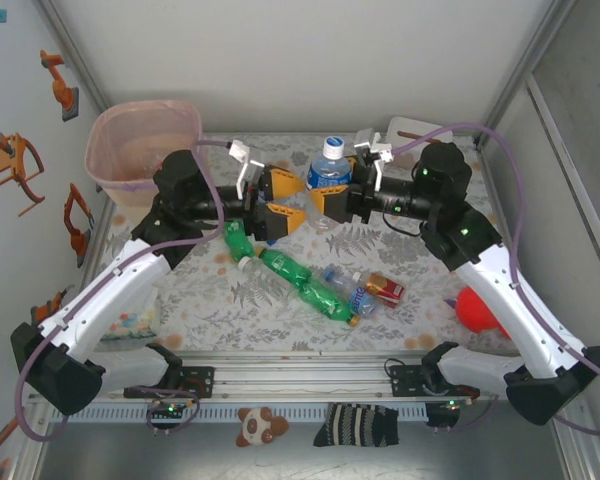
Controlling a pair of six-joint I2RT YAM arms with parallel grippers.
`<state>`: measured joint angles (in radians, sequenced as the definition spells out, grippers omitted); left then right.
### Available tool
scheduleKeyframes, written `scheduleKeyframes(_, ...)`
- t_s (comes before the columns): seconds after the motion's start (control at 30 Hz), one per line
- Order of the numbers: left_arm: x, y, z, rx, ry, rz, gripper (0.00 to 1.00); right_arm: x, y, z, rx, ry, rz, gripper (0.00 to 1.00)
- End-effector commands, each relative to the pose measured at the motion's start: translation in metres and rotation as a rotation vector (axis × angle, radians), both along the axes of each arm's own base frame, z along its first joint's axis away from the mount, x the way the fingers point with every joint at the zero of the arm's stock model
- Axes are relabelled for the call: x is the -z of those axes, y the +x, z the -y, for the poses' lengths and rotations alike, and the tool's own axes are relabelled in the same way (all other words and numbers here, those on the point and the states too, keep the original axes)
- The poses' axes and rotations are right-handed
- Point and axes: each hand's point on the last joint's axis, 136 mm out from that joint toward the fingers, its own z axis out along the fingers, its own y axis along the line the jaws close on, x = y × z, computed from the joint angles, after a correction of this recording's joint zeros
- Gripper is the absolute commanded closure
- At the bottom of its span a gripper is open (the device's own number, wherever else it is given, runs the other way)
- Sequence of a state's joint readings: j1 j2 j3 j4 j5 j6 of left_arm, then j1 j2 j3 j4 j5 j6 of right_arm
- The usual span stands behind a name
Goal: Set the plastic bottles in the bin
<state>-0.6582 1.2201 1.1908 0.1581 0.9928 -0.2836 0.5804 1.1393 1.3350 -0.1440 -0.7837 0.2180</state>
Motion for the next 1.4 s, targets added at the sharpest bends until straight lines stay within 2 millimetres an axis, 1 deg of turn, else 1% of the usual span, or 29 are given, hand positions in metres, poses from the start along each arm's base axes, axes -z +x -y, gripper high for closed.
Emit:
scheduleKeyframes(0.0, -0.016, -0.019, 0.005, 0.089, -0.028, 0.120, 0.13, -0.030, -0.025, -0.001, -0.110, 0.068, 0.060, 0.46)
scheduleKeyframes(0.13, -0.021, -0.025, 0.011, 0.120, -0.035, 0.142, 0.15, -0.035, -0.031, -0.003, -0.140, 0.081, 0.059, 0.44)
scheduleKeyframes(0.27, -0.023, -0.031, 0.016, 0.152, -0.034, 0.154, 0.16, -0.035, -0.031, -0.003, -0.137, 0.083, 0.061, 0.44)
scheduleKeyframes(0.33, -0.024, -0.031, 0.018, 0.158, -0.034, 0.156, 0.18, -0.036, -0.030, -0.003, -0.134, 0.084, 0.061, 0.44)
scheduleKeyframes(0.5, -0.021, -0.034, 0.023, 0.179, -0.018, 0.160, 0.22, -0.038, -0.031, -0.003, -0.131, 0.086, 0.062, 0.44)
scheduleKeyframes(0.7, -0.018, -0.035, 0.028, 0.188, -0.006, 0.154, 0.25, -0.040, -0.033, -0.004, -0.138, 0.087, 0.064, 0.44)
scheduleKeyframes(1.2, -0.019, -0.040, 0.028, 0.192, -0.006, 0.168, 0.42, -0.038, -0.033, -0.002, -0.111, 0.075, 0.049, 0.43)
scheduleKeyframes(1.23, -0.019, -0.040, 0.028, 0.188, -0.008, 0.171, 0.42, -0.037, -0.033, -0.001, -0.109, 0.072, 0.047, 0.41)
scheduleKeyframes(1.37, -0.020, -0.039, 0.026, 0.173, -0.008, 0.178, 0.43, -0.033, -0.034, 0.002, -0.089, 0.053, 0.041, 0.28)
